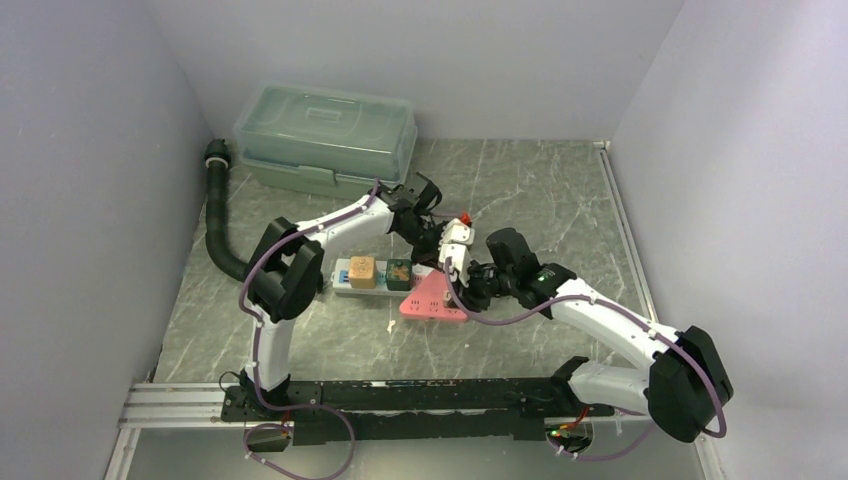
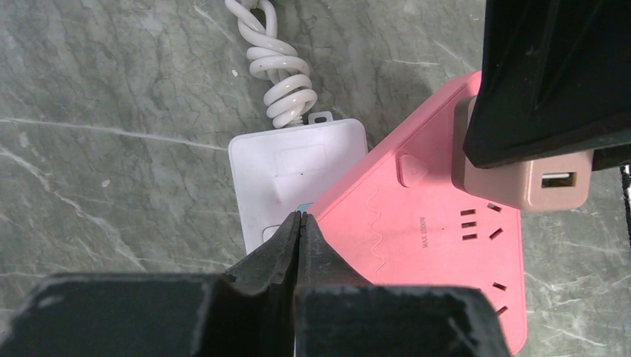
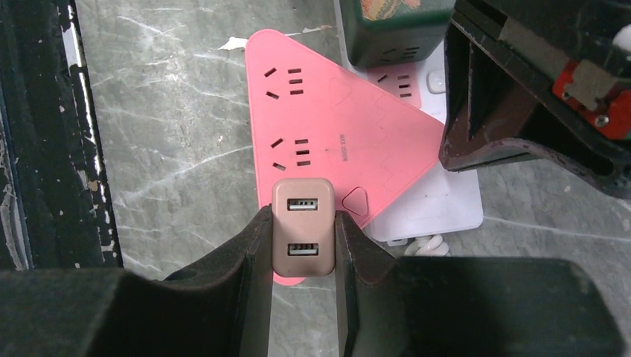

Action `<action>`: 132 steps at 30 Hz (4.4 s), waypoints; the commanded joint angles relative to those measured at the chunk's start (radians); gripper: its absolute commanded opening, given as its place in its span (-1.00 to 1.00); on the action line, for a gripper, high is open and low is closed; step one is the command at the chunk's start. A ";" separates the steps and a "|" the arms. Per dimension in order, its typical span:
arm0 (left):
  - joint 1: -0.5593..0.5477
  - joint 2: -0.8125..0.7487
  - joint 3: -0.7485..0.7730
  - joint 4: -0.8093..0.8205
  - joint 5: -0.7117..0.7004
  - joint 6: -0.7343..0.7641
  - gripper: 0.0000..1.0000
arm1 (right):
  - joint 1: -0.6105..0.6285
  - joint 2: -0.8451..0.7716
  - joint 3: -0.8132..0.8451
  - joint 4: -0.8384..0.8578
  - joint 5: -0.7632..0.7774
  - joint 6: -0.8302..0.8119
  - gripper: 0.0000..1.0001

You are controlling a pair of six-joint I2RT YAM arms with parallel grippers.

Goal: Insert the plug
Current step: Insert the plug into the socket.

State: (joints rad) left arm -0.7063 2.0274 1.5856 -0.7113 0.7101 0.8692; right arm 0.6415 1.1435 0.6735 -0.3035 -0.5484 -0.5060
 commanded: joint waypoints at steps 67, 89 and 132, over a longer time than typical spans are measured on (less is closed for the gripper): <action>0.065 0.020 -0.132 -0.114 -0.233 0.203 -1.00 | 0.398 0.142 -0.216 0.429 0.371 0.561 -1.00; 0.066 0.024 -0.144 -0.124 -0.240 0.227 -1.00 | 0.449 0.183 -0.278 0.485 0.439 0.716 -1.00; 0.073 0.008 -0.150 -0.093 -0.200 0.179 -1.00 | 0.535 0.081 0.165 0.139 0.672 0.502 0.36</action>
State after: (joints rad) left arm -0.6353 1.9354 1.4750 -0.8097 0.6765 1.0286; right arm 1.1854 1.1740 0.7803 -0.1581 0.1699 0.0772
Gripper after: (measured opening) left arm 0.009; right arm 0.779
